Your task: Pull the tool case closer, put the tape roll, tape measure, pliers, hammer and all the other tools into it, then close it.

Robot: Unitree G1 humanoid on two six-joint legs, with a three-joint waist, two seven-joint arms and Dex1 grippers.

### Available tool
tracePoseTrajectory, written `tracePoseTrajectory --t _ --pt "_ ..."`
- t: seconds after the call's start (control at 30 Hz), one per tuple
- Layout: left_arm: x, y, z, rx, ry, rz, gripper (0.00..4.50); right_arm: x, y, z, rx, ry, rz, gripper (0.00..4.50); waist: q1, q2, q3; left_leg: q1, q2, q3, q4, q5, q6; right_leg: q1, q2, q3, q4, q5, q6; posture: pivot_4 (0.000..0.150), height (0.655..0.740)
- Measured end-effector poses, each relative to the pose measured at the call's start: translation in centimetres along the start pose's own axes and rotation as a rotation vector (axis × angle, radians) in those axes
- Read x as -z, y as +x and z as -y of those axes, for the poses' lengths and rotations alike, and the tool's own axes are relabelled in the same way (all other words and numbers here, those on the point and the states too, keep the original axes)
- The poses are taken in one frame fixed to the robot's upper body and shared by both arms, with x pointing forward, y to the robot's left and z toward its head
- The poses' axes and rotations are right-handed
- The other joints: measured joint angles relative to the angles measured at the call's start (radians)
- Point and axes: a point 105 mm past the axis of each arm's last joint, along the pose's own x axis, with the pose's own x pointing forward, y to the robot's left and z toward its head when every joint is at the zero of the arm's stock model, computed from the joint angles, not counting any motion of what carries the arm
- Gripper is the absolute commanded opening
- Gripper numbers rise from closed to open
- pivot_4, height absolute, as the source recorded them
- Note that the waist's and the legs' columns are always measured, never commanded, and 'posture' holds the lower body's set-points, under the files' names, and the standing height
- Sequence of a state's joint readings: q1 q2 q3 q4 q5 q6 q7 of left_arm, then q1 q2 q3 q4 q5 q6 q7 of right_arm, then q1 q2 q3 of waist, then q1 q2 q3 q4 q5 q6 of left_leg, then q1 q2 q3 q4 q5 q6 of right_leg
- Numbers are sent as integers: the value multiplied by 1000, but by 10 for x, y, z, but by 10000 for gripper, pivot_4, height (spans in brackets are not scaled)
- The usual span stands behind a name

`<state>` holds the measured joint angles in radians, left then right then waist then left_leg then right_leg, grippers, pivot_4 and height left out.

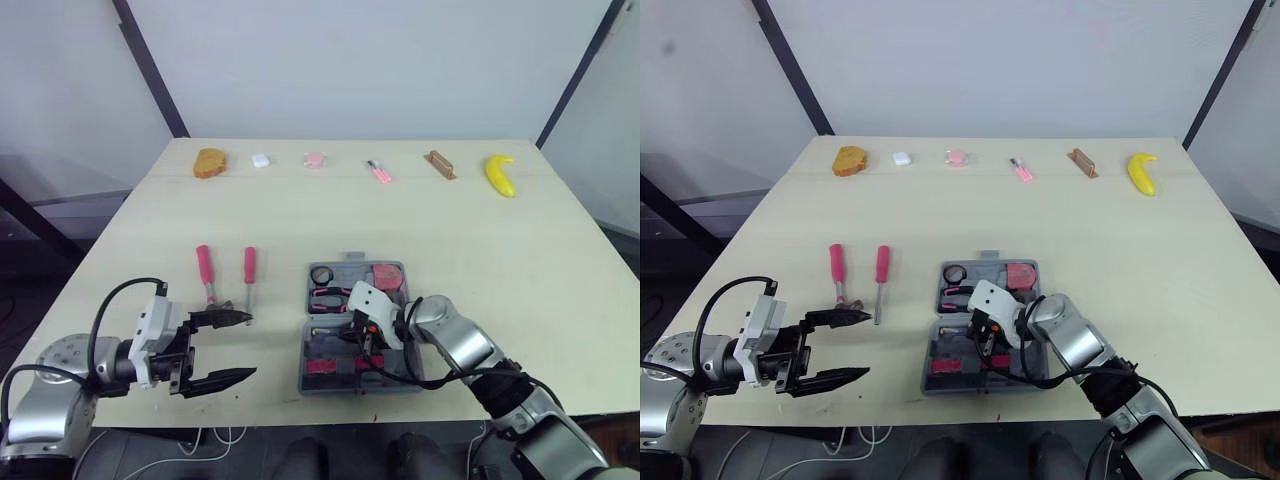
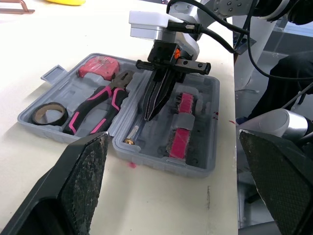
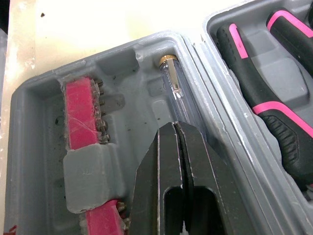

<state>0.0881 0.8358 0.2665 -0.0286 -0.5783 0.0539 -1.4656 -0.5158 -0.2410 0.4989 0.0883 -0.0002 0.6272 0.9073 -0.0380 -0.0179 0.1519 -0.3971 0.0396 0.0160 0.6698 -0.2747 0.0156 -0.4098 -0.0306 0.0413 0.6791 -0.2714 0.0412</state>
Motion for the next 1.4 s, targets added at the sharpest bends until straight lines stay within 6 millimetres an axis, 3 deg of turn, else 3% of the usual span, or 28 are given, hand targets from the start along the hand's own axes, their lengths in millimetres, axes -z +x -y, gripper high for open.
tracePoseTrajectory --t 0.13,0.37,0.5,0.8,0.97,1.07,1.2,1.33,1.37,1.4 --pt "0 0 0 -5 -1 2 45000 0 -4 0 0 6 42 120 0 0 0 -1 0 0 0 0 0 0 0 0 0 0 0 1500 7400" --pt "6 2 1 -55 -55 43 45000 -42 -46 10 86 -74 342 120 -2 0 1 -1 1 0 -1 0 0 0 0 0 -1 0 0 1500 7400" --pt "4 -1 -4 -131 -75 85 45000 -38 -66 14 142 -93 407 120 1 0 1 -1 1 0 -1 0 0 0 -1 0 -1 0 0 1500 7400" --pt "12 -17 -10 -380 -149 158 45000 12 -125 34 381 -17 450 120 1 -1 1 -1 0 1 -1 0 0 0 -2 1 -1 0 0 1500 7400" --pt "37 -44 -9 -631 -206 140 45000 89 -172 24 572 148 395 120 8 -2 1 -1 0 1 -1 0 0 0 -3 2 -2 0 1 1500 7400" --pt "46 -53 -8 -693 -218 107 45000 106 -179 16 606 192 389 120 4 -2 1 1 0 3 -1 0 0 1 -1 3 -1 0 1 1500 7400" --pt "59 -64 -7 -790 -241 93 45000 124 -195 3 672 220 394 12744 2 -2 1 2 0 4 0 0 0 1 0 4 -1 0 1 1500 7400" --pt "76 -89 1 -939 -294 78 45000 156 -227 -16 794 292 368 31033 6 -4 0 1 0 4 -1 0 0 1 -1 4 -3 -1 1 1500 7400" --pt "82 -95 4 -969 -315 64 45000 166 -234 -22 816 318 356 38153 6 -5 0 1 0 4 -1 0 0 1 -1 4 -3 -1 1 1500 7400" --pt "82 -96 4 -972 -317 64 45000 167 -234 -22 818 320 355 41425 6 -5 0 1 0 4 -1 0 0 1 -1 4 -3 -1 1 1500 7400"
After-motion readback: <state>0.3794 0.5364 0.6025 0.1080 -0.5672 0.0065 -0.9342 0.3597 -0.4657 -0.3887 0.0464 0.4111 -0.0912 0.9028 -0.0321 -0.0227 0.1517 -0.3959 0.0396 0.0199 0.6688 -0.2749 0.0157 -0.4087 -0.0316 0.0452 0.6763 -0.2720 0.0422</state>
